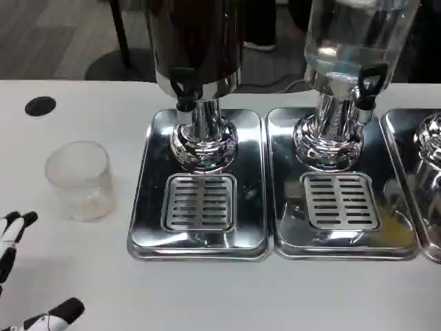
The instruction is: Grasp the cup under the faucet to collect the drink, then remove the cup.
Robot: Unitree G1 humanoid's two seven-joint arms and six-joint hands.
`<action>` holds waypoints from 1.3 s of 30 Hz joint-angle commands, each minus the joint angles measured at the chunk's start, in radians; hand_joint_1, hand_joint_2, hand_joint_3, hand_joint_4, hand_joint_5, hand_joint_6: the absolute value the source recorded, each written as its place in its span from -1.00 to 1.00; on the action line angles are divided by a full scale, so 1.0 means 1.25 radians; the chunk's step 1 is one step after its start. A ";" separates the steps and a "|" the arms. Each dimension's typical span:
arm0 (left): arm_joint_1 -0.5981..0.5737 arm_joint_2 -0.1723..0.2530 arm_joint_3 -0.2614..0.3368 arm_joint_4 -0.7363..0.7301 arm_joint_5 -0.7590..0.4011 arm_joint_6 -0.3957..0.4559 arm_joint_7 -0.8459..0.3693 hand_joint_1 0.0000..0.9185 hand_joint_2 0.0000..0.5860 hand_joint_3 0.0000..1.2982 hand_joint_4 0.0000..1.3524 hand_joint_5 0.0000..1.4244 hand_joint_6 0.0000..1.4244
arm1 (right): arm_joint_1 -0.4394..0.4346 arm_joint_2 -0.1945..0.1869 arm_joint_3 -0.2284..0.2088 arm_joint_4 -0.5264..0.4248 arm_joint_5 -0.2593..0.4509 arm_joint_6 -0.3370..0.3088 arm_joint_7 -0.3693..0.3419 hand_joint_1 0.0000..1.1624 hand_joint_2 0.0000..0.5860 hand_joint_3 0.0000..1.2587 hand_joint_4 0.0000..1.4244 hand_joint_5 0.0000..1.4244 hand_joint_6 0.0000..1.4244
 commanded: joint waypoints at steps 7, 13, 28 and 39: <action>0.031 0.000 0.007 -0.017 0.023 -0.014 0.022 -1.00 -0.75 -0.88 -1.00 -1.00 -1.00 | 0.016 -0.025 0.007 -0.008 -0.036 -0.011 0.001 -0.09 1.00 -0.37 -0.64 -0.77 -0.83; 0.027 0.003 0.008 0.004 0.018 -0.022 0.029 -1.00 -0.75 -0.88 -1.00 -1.00 -1.00 | 0.008 -0.036 0.028 0.003 -0.092 -0.001 -0.010 -0.09 1.00 -0.39 -0.68 -0.80 -0.83; -0.013 0.005 -0.012 0.035 0.015 -0.010 0.017 -1.00 -0.75 -0.88 -1.00 -1.00 -1.00 | -0.012 -0.048 0.054 0.030 -0.124 0.008 -0.008 -0.09 1.00 -0.39 -0.68 -0.80 -0.83; -0.028 0.006 -0.020 0.057 0.015 -0.014 0.018 -1.00 -0.75 -0.88 -1.00 -1.00 -1.00 | -0.015 -0.065 0.087 0.018 -0.183 0.059 0.000 -0.06 1.00 -0.39 -0.68 -0.80 -0.83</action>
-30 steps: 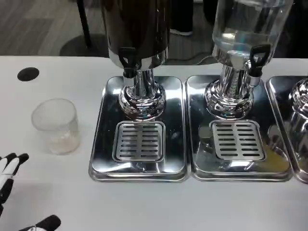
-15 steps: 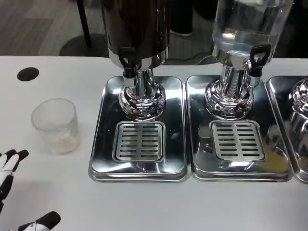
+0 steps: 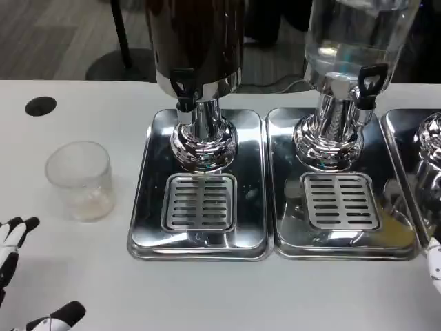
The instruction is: Grasp the cup under the faucet to collect the drink, then remove the cup.
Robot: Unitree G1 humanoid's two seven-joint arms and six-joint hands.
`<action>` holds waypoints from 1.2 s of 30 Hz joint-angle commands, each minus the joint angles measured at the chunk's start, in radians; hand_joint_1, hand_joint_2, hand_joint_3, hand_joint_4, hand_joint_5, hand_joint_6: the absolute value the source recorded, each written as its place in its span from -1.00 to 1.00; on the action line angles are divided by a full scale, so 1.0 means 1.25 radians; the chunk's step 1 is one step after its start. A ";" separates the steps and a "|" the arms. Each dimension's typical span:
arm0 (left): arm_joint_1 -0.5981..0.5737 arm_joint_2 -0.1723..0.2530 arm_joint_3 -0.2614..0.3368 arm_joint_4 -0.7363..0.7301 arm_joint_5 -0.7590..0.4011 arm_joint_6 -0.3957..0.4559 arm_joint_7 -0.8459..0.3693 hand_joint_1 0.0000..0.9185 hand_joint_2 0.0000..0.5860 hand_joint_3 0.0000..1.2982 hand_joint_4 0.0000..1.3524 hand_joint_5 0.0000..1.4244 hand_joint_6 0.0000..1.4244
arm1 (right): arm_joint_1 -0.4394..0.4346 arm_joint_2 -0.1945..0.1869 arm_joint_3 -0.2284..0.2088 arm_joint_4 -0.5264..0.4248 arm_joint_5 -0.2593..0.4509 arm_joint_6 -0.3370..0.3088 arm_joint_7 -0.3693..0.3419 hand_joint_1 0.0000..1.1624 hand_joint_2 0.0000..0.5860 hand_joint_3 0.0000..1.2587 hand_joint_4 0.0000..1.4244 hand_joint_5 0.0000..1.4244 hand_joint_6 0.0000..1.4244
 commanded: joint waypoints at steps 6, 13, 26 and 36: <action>-0.010 0.004 -0.010 0.014 -0.001 -0.001 0.003 -1.00 -0.75 -0.88 -1.00 -1.00 -1.00 | -0.008 -0.014 0.016 -0.006 -0.004 0.030 -0.001 0.01 0.98 -0.39 -0.68 -0.80 -0.83; -0.011 0.000 -0.014 0.019 -0.001 -0.004 0.007 -1.00 -0.75 -0.88 -1.00 -1.00 -1.00 | -0.005 -0.016 0.019 -0.014 -0.001 0.032 -0.002 0.02 0.98 -0.39 -0.68 -0.80 -0.83; 0.007 -0.011 -0.003 0.034 -0.049 -0.032 0.008 -1.00 -0.75 -0.89 -1.00 -1.00 -1.00 | 0.001 -0.012 0.021 -0.019 0.011 0.031 -0.005 0.04 0.97 -0.39 -0.67 -0.80 -0.83; -0.021 -0.015 0.017 0.158 -0.268 -0.109 -0.065 -1.00 -0.81 -0.99 -1.00 -1.00 -1.00 | -0.004 -0.014 0.021 -0.014 0.020 0.028 -0.005 0.04 0.99 -0.39 -0.66 -0.80 -0.83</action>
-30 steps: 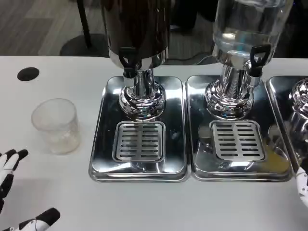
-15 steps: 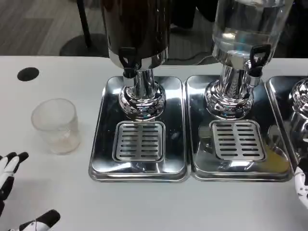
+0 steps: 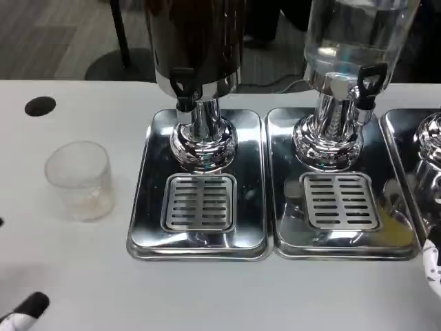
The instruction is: Grasp the cup under the faucet to collect the drink, then remove the cup.
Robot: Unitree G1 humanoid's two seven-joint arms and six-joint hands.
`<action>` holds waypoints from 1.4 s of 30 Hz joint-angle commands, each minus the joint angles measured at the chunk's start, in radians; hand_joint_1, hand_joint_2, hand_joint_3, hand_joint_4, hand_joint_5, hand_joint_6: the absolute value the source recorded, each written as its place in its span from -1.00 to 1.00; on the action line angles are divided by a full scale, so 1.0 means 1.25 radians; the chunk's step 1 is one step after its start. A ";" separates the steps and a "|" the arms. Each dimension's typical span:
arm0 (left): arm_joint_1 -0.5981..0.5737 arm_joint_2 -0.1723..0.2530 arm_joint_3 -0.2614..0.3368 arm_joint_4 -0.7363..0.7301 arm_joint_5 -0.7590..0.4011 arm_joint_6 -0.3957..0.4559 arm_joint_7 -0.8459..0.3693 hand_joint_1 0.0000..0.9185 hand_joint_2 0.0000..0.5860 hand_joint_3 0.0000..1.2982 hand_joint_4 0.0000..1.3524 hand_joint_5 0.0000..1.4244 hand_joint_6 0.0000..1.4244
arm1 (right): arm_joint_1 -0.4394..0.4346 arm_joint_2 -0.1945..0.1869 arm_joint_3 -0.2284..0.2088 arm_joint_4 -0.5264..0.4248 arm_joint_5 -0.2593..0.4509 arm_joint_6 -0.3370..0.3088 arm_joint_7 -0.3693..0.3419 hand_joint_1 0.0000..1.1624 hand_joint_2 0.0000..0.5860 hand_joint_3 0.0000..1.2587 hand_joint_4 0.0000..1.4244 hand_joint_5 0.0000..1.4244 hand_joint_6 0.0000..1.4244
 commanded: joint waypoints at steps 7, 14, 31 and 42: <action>-0.061 0.007 0.023 0.107 -0.123 -0.041 -0.083 -0.90 -0.79 -1.00 -1.00 -1.00 -1.00 | -0.009 -0.002 0.001 0.002 0.012 -0.003 -0.006 0.03 0.98 -0.39 -0.66 -0.80 -0.83; -0.123 -0.006 0.024 0.128 -0.121 -0.004 -0.091 -0.64 -0.74 -1.00 -1.00 -1.00 -1.00 | -0.013 0.000 0.001 0.005 0.016 0.000 -0.009 0.02 0.99 -0.39 -0.66 -0.80 -0.83; -0.284 -0.013 -0.010 0.224 -0.095 0.127 -0.088 -0.42 -0.74 -1.00 -1.00 -1.00 -1.00 | -0.010 -0.002 -0.007 0.004 0.037 -0.011 -0.014 -0.01 1.00 -0.38 -0.66 -0.80 -0.83; -0.382 -0.020 -0.065 0.315 -0.041 0.178 -0.043 -0.38 -0.70 -1.00 -1.00 -0.99 -1.00 | 0.002 0.004 -0.009 -0.026 0.046 -0.019 -0.017 -0.02 1.00 -0.37 -0.66 -0.80 -0.83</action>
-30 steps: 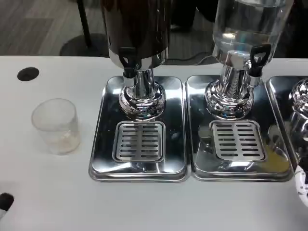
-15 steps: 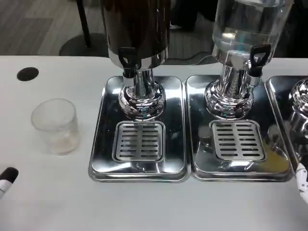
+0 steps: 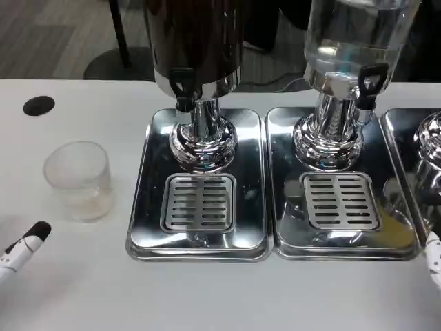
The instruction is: Grasp the cup under the faucet to collect the drink, then remove the cup.
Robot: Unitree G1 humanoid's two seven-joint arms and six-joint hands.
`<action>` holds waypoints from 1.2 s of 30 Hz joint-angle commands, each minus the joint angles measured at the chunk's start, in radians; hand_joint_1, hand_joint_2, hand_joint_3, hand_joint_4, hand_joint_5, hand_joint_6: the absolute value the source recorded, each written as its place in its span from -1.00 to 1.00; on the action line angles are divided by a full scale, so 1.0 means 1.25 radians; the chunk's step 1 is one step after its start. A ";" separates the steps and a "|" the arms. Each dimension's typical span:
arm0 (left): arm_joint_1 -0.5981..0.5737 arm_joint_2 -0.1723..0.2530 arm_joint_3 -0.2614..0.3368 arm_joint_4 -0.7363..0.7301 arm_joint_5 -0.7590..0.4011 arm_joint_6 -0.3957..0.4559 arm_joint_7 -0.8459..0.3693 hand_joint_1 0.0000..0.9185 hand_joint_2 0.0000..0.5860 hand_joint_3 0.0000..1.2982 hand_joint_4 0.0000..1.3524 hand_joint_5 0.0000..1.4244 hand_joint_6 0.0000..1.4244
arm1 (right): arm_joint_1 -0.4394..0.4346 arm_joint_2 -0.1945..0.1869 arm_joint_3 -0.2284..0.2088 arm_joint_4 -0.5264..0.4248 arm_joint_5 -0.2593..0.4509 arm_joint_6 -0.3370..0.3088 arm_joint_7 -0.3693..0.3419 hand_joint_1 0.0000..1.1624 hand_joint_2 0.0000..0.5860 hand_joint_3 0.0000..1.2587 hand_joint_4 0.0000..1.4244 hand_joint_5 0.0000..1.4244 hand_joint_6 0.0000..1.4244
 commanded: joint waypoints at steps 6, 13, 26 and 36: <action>-0.058 -0.004 -0.047 0.055 0.036 0.039 0.040 -0.37 -0.69 -1.00 -1.00 -0.98 -1.00 | 0.025 0.003 -0.019 -0.035 0.025 -0.025 -0.014 -0.02 1.00 -0.37 -0.66 -0.80 -0.83; -0.115 0.000 -0.072 0.072 0.041 0.077 0.043 -0.36 -0.66 -1.00 -1.00 -0.97 -1.00 | 0.033 0.008 -0.025 -0.055 0.028 -0.035 -0.010 -0.03 1.00 -0.37 -0.66 -0.78 -0.83; -0.211 0.005 -0.123 0.120 0.047 0.116 0.023 -0.36 -0.65 -1.00 -0.99 -0.96 -1.00 | 0.037 0.013 -0.023 -0.074 0.034 -0.045 -0.007 -0.04 1.00 -0.37 -0.65 -0.78 -0.83; -0.263 0.002 -0.176 0.143 0.068 0.121 -0.001 -0.34 -0.65 -1.00 -0.96 -0.95 -1.00 | 0.044 0.012 -0.030 -0.085 0.040 -0.060 -0.008 -0.04 1.00 -0.36 -0.65 -0.78 -0.83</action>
